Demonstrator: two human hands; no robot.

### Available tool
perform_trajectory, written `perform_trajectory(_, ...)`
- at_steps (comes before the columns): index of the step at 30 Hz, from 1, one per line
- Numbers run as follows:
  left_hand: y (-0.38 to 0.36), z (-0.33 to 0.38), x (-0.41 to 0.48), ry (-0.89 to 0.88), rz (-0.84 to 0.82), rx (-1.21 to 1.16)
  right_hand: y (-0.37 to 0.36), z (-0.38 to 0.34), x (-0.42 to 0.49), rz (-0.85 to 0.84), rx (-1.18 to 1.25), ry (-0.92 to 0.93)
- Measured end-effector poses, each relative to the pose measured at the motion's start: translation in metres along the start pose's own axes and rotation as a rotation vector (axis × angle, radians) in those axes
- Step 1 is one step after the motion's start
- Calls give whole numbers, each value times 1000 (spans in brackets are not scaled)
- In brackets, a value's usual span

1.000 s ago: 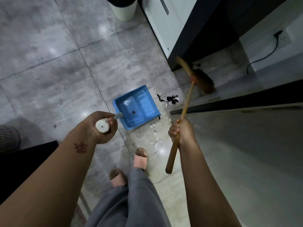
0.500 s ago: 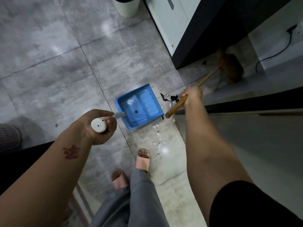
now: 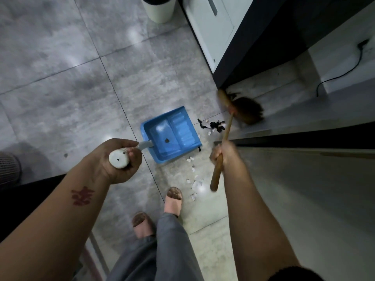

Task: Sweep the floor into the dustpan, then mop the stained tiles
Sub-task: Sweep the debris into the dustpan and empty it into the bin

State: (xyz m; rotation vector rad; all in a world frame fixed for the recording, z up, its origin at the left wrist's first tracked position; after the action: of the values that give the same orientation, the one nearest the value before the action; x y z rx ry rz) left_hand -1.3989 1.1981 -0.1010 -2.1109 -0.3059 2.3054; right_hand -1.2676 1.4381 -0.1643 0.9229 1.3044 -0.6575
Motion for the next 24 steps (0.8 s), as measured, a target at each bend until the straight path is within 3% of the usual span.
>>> perform_trajectory(2, 1, -1, -3, 9, -9, 9, 3, 40, -6, -88, 113, -108)
perform_trajectory(5, 0, 0, -5, 4, -22, 15, 9, 77, -24, -165, 156, -97)
perform_trajectory(9, 2, 0, -4, 2, -3, 18, 13, 46, -20, -145, 214, -9)
perform_trajectory(14, 5, -5, 1, -2, -7, -2, -2, 12, 8, -271, 319, -104)
perform_trajectory(19, 17, -14, -3, -4, -29, -5, -28, 74, -21, -476, 368, -172)
perform_trajectory(24, 33, -25, -15, -1, -70, -16, -13, 124, -71, -514, 309, -108)
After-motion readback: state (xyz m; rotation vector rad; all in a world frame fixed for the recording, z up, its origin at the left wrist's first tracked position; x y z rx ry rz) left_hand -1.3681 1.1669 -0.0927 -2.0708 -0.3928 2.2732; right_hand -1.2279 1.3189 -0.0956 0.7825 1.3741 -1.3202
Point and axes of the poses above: each hand's wrist, its own x-axis towards the middle knuckle, its own y-axis out of the back of the hand, z = x × y, the point moved 7 cm from there along x, towards the middle knuckle, and after that the axes turned 14 degrees about -y, right-handed, at the moved point
